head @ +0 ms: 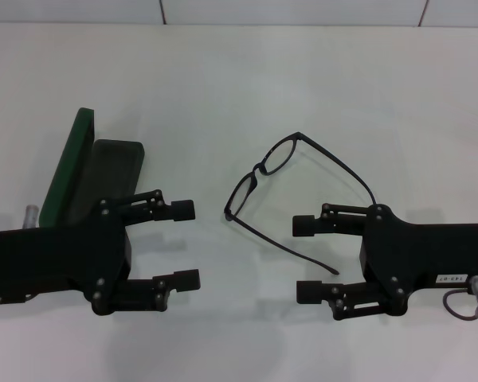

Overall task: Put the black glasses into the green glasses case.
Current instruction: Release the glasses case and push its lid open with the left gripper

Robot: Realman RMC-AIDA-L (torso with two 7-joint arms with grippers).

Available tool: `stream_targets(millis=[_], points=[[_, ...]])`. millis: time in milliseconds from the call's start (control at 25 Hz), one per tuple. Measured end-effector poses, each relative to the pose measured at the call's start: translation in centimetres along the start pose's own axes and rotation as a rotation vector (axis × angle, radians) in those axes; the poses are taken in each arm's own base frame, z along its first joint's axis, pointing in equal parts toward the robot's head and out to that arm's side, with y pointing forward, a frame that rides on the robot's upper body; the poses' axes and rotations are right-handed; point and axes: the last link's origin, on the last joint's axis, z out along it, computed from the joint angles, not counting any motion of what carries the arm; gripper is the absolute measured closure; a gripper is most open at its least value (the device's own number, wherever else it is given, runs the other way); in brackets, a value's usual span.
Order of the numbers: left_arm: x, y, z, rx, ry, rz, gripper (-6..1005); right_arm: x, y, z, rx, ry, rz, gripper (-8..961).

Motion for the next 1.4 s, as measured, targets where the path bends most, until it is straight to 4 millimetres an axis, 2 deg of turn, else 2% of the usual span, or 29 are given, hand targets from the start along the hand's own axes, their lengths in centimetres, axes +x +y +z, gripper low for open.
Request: stream_targets(millis=[520, 600, 720, 840, 1040, 1160, 1240, 1400], points=[[0.6, -0.5, 0.3, 0.014, 0.022, -0.033, 204, 0.0, -0.3, -0.2, 0.023, 0.003, -0.001, 155], [1.3, -1.1, 0.1, 0.07, 0.07, -0.039, 205, 0.2, -0.8, -0.6, 0.064, 0.01, -0.008, 155], [3.5, -2.7, -0.5, 0.207, 0.19, -0.04, 208, 0.9, -1.8, -1.4, 0.154, 0.04, -0.008, 155], [6.0, -3.6, -0.6, 0.264, 0.18, -0.058, 210, 1.1, -2.1, -2.1, 0.191, 0.039, -0.002, 155], [12.5, -4.8, 0.8, 0.294, 0.016, -0.099, 214, 1.5, -1.9, -3.6, 0.268, -0.005, 0.01, 155], [16.3, -5.0, 2.3, 0.421, -0.176, -0.086, 227, 1.8, -1.7, -4.2, 0.3, -0.024, 0.016, 155], [17.5, -5.0, 3.5, 0.561, -0.364, -0.096, 240, 1.9, -1.6, -4.3, 0.306, -0.025, 0.019, 155], [17.1, -5.6, 4.7, 0.782, -0.644, -0.071, 265, 2.1, -1.6, -4.8, 0.333, -0.033, 0.026, 155]])
